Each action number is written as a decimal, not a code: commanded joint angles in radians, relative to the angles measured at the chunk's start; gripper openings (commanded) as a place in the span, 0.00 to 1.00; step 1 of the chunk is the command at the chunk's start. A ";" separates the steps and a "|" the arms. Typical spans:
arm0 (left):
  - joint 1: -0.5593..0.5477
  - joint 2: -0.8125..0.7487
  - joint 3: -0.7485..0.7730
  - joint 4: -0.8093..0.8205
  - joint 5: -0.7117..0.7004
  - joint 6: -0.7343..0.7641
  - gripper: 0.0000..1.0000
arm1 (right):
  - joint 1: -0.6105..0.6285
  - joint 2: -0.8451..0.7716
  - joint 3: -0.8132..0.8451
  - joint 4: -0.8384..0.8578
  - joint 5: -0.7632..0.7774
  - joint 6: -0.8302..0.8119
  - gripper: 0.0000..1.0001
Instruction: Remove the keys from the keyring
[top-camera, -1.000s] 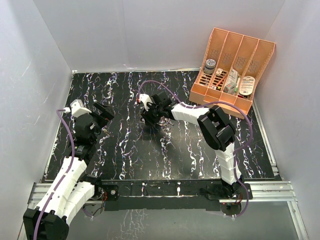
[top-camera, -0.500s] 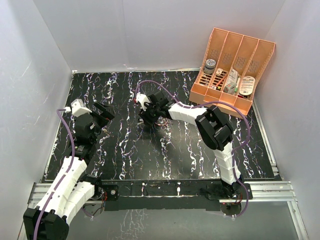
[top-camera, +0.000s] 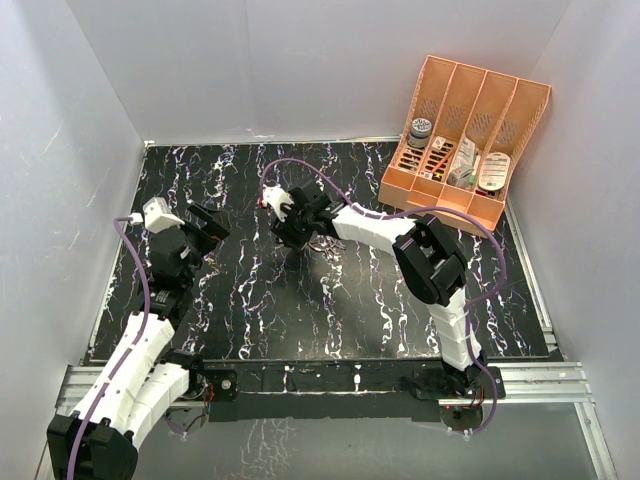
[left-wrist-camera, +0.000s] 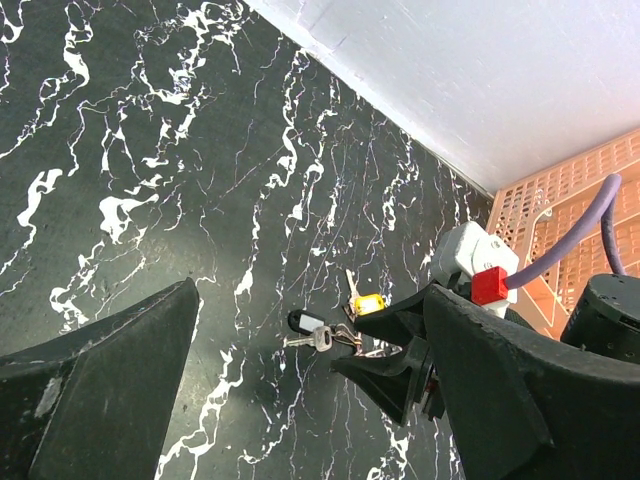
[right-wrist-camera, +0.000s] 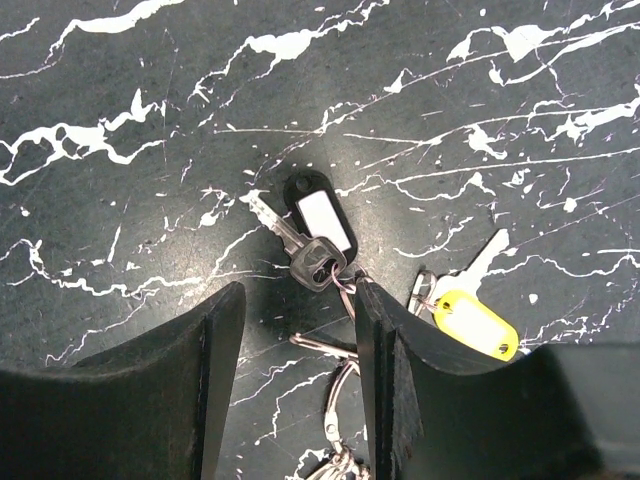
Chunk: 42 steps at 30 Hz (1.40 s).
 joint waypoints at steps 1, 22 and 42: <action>0.003 -0.038 -0.011 0.013 -0.001 -0.003 0.93 | -0.002 -0.017 0.052 0.011 -0.003 -0.032 0.47; 0.004 -0.075 -0.001 -0.021 -0.035 0.026 0.92 | -0.011 0.115 0.110 0.003 -0.089 -0.058 0.58; 0.005 -0.081 -0.015 0.002 -0.035 0.018 0.91 | -0.042 0.152 0.015 -0.017 -0.128 0.010 0.16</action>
